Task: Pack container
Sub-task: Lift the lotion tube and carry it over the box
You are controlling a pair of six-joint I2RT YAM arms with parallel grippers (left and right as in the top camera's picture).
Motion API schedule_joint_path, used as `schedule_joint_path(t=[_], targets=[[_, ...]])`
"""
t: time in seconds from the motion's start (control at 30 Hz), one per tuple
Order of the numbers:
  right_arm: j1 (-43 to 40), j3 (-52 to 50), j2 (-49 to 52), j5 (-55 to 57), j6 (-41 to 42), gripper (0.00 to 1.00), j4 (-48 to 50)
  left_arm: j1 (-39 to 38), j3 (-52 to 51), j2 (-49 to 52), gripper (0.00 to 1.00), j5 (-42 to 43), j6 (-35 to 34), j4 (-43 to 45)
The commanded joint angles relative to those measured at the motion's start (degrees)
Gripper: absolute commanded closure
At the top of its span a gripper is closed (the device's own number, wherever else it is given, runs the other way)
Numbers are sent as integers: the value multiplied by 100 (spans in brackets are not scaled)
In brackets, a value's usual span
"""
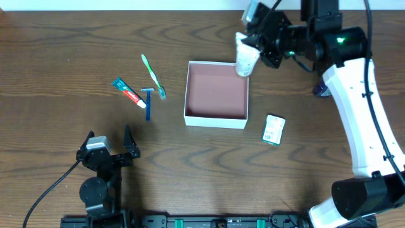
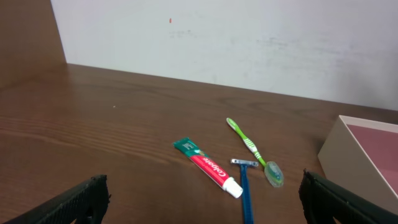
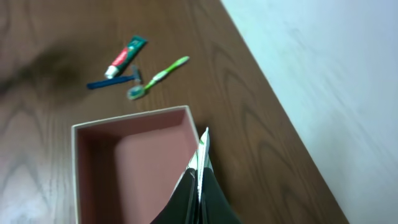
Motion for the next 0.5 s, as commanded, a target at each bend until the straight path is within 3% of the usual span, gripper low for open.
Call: schedule_joint_path(t=[0.0,0.47], targets=[[210,98,81,-219,-365,99,4,35,-90,-35,2,63,101,-216],[275,101,1049,-275,-404,99,291,35,-90,-35,2,63,101,-216]])
